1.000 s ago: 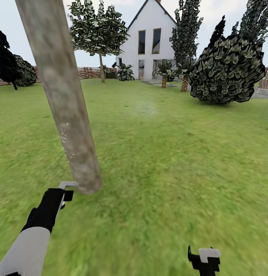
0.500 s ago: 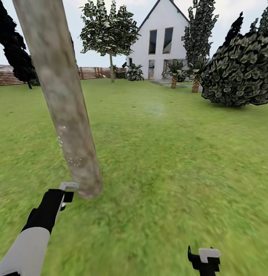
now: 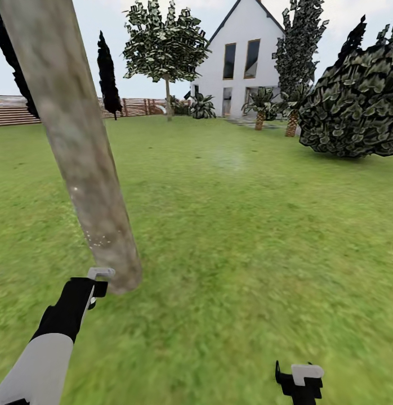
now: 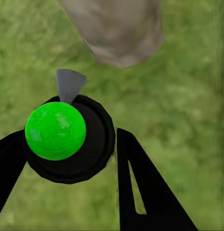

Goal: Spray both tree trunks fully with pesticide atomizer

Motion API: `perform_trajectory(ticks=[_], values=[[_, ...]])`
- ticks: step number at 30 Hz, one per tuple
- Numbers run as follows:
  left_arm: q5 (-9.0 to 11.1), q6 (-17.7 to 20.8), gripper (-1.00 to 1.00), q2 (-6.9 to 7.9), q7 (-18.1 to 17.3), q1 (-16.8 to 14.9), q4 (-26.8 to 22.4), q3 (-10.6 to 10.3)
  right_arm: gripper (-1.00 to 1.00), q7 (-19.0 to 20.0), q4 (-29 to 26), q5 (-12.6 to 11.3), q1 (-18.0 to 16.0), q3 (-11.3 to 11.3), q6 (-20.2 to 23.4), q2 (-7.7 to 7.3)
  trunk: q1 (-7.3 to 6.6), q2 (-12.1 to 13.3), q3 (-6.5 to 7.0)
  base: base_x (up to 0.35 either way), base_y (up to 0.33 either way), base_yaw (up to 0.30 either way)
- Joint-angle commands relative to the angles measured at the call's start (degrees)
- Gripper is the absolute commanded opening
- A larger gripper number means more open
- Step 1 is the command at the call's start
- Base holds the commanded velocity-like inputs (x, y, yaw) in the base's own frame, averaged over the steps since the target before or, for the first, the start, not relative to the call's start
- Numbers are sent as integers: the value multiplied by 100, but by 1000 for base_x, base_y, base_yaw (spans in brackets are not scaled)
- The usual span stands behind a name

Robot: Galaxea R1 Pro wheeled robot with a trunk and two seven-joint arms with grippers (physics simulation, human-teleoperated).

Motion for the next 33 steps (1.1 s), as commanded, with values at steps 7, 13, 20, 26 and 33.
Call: perform_trajectory(ticks=[7,13,20,26,33], values=[[-3,4,-100,1,0,8,-4,0,100,3,0,5,0,2,0,0,0,0,0,0,-273,201],[-3,5,-100,16,15,9,4,1,100,4,0,8,0,2,0,0,0,0,0,64,-265,277],[36,-175,-100,-27,-21,2,198,16,100,1,-4,0,0,-5,0,0,0,0,0,202,-222,248],[75,-272,-100,89,-25,-118,183,-36,100,0,-9,0,1,-12,0,-8,0,0,0,160,-101,22],[67,144,-100,1080,-1180,-809,205,-51,100,0,-9,0,0,-9,0,-69,0,0,0,2,-1,0]])
